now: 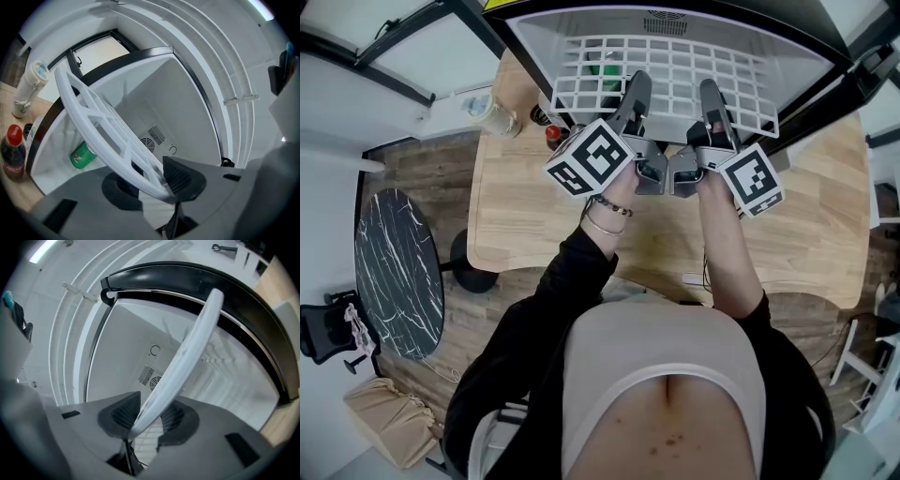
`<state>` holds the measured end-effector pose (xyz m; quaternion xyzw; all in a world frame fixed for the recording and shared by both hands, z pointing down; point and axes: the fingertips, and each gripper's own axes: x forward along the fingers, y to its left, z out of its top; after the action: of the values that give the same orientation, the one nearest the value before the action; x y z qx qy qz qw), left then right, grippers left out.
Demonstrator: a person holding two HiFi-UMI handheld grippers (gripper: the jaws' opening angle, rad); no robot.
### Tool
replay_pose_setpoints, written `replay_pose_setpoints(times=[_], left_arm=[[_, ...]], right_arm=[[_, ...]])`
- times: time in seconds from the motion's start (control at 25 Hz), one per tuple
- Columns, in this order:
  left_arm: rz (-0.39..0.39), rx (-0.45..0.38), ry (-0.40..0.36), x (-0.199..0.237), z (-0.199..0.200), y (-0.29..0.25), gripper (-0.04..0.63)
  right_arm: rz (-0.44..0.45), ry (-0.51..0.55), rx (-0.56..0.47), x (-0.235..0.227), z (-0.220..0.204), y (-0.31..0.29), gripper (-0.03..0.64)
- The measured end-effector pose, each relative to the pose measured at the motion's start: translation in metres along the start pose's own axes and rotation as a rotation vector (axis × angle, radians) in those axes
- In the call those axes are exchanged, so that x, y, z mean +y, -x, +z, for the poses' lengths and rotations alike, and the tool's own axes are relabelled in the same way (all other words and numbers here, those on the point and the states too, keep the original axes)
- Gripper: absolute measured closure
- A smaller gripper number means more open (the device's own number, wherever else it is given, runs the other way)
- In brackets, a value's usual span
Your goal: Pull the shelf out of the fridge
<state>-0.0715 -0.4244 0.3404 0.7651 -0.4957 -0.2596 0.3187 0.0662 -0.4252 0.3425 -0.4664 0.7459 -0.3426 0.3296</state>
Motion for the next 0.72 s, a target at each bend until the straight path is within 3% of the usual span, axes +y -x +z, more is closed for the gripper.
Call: replay_pose_setpoints(times=[0.72], left_arm=[[0.016,-0.006,0.003,-0.002,-0.004,0.017,0.469]], right_arm=[[-0.001,-0.016,-0.002,0.003,-0.004,0.016,0.495]])
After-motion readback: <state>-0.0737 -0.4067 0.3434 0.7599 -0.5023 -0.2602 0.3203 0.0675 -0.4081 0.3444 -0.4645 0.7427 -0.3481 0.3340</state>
